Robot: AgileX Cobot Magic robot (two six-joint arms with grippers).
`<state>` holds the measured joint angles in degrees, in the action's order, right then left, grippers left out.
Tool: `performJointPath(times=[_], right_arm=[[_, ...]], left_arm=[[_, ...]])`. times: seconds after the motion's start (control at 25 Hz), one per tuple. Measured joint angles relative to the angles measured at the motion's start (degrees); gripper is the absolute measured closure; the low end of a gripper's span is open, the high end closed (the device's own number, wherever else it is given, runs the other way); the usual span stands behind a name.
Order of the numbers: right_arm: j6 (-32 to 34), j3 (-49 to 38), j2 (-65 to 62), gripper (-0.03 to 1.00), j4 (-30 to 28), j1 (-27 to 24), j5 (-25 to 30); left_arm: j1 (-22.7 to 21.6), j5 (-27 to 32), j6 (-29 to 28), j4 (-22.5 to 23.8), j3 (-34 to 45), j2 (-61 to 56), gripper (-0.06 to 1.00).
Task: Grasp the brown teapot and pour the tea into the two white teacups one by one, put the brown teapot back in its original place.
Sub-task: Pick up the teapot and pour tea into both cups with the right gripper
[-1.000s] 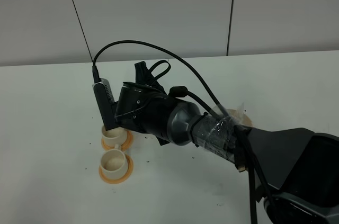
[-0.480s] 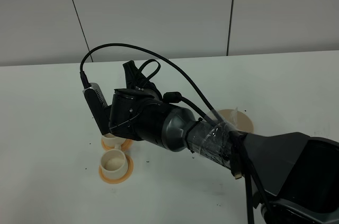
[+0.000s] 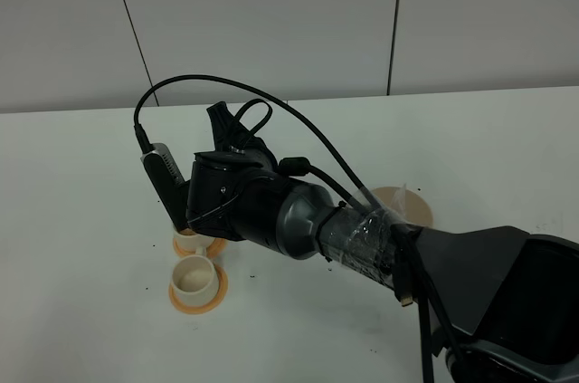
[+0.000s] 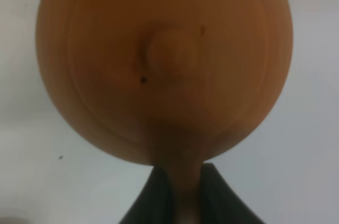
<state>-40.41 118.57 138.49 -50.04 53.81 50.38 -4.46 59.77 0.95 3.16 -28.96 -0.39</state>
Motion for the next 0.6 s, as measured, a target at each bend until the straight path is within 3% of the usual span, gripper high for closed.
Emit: performJointPath(times=[0.6], right_arm=[[-2.4,0.0,0.0,0.88,-2.8,0.0,-0.1]], left_arm=[[0.0,0.0,0.0,0.0,0.0,0.0,0.57]])
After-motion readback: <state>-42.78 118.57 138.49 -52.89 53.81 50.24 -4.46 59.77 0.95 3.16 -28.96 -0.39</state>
